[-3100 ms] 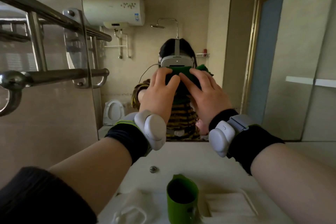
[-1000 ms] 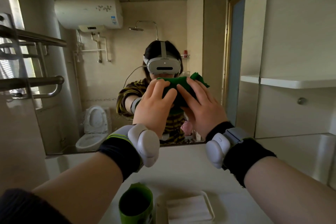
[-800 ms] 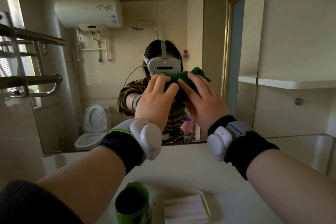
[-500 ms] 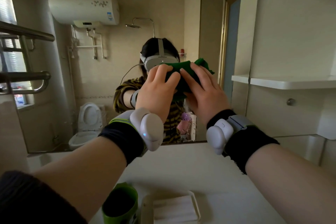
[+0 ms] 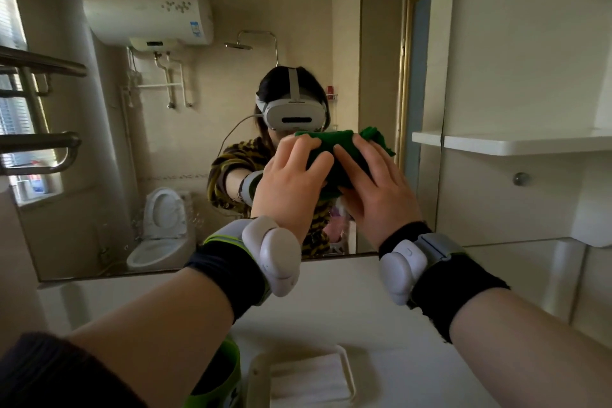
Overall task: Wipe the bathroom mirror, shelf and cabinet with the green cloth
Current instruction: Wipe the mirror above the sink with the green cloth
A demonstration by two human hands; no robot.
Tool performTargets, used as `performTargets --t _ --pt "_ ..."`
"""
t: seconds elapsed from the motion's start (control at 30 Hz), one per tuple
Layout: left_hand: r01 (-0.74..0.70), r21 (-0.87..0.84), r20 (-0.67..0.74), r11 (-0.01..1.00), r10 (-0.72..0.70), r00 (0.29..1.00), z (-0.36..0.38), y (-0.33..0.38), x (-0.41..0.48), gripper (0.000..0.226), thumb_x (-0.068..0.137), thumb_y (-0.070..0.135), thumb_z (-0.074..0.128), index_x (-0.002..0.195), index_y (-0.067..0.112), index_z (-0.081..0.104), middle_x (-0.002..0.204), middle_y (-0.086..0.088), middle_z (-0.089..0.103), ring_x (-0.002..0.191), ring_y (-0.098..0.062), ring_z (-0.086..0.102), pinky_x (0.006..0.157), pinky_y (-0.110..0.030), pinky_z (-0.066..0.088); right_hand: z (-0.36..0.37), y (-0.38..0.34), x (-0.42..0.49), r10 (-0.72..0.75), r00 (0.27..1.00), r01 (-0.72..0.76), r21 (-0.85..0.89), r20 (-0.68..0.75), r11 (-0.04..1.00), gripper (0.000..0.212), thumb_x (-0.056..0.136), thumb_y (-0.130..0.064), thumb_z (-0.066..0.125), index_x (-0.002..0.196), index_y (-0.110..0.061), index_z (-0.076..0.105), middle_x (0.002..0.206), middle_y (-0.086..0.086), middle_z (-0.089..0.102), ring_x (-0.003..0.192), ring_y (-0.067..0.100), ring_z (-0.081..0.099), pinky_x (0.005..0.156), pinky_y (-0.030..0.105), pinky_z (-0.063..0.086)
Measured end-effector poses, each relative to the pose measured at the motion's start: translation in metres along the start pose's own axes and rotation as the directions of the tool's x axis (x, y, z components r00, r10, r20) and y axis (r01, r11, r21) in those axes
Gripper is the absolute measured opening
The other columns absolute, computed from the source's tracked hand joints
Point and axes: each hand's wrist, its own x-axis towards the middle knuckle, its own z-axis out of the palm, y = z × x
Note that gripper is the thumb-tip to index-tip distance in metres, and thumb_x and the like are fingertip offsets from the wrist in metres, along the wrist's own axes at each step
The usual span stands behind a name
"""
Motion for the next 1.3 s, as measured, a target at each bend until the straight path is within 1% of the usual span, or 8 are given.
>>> performTargets --t 0.1,0.27,0.43,0.57,0.73,1.0,1.2,1.3 --pt "0.0 -0.02 -0.008 1.0 -0.001 1.0 0.004 0.002 -0.001 0.032 0.066 0.009 0.077 0.095 0.009 0.064 0.112 -0.014 0.059 0.108 -0.026 0.04 0.059 -0.039 0.05 0.0 0.002 -0.003 0.002 1.0 -0.002 0.0 0.012 1.0 0.059 0.081 -0.016 0.066 0.136 -0.018 0.045 0.141 0.014 0.042 0.128 0.034 0.041 0.094 0.035 0.033" --pt "-0.011 -0.029 -0.001 1.0 0.011 1.0 0.006 0.003 0.002 0.03 0.068 0.009 0.075 0.096 0.008 0.063 0.112 -0.014 0.058 0.109 -0.026 0.037 0.061 -0.038 0.051 -0.005 0.009 0.001 -0.014 0.998 0.013 0.021 0.057 1.0 0.051 0.089 -0.027 0.044 0.139 -0.02 0.041 0.143 0.012 0.039 0.132 0.032 0.036 0.096 0.036 0.033" --pt "-0.013 -0.058 0.014 0.998 0.013 1.0 0.005 0.014 0.015 0.025 0.074 0.01 0.067 0.098 0.007 0.062 0.113 -0.016 0.058 0.111 -0.035 0.05 0.067 -0.041 0.051 -0.012 0.022 0.006 -0.019 0.998 0.018 0.021 0.068 1.0 0.062 0.083 -0.017 0.062 0.14 -0.019 0.038 0.144 0.013 0.037 0.133 0.035 0.034 0.097 0.042 0.037" --pt "-0.012 -0.099 0.048 0.995 0.016 0.999 0.011 0.028 0.034 0.03 0.078 0.007 0.068 0.108 0.007 0.061 0.119 -0.017 0.054 0.117 -0.039 0.046 0.077 -0.047 0.052 -0.02 0.042 0.01 0.014 0.999 -0.015 0.016 0.047 1.0 0.068 0.08 -0.012 0.068 0.14 -0.019 0.038 0.145 0.013 0.035 0.132 0.035 0.032 0.097 0.045 0.037" --pt "-0.009 -0.104 0.062 0.995 0.016 0.998 0.013 0.036 0.038 0.033 0.078 0.007 0.067 0.111 0.007 0.06 0.123 -0.017 0.052 0.119 -0.039 0.044 0.08 -0.047 0.05 -0.018 0.045 0.005 0.067 0.998 -0.068 0.035 0.021 0.997 0.069 0.079 -0.011 0.069 0.14 -0.02 0.037 0.146 0.013 0.034 0.132 0.033 0.027 0.099 0.045 0.034" --pt "-0.025 -0.113 0.078 0.993 0.034 0.996 0.019 0.042 0.031 0.034 0.076 0.006 0.069 0.108 0.006 0.06 0.121 -0.017 0.054 0.117 -0.04 0.046 0.078 -0.049 0.052 -0.018 0.045 -0.006 0.076 0.997 -0.076 0.055 0.0 0.996 0.062 0.081 -0.01 0.069 0.137 -0.014 0.043 0.142 0.018 0.039 0.13 0.04 0.037 0.1 0.049 0.039" --pt "-0.062 -0.109 0.05 0.992 0.068 0.996 0.026 0.052 0.023 0.039 0.065 0.006 0.075 0.102 0.007 0.062 0.113 -0.017 0.057 0.109 -0.038 0.051 0.07 -0.043 0.053 -0.025 0.054 -0.018 0.046 0.998 -0.047 0.03 0.041 0.998 0.062 0.079 -0.008 0.07 0.135 -0.011 0.046 0.14 0.02 0.041 0.128 0.041 0.039 0.098 0.047 0.037" --pt "-0.065 -0.105 0.062 0.992 0.072 0.995 0.026 0.052 0.025 0.033 0.072 0.014 0.062 0.104 0.008 0.061 0.115 -0.017 0.056 0.112 -0.041 0.05 0.072 -0.048 0.054 -0.029 0.057 -0.016 0.032 0.998 -0.033 0.026 0.062 0.999 0.061 0.079 -0.008 0.069 0.135 -0.012 0.045 0.14 0.02 0.041 0.128 0.04 0.039 0.099 0.045 0.035"
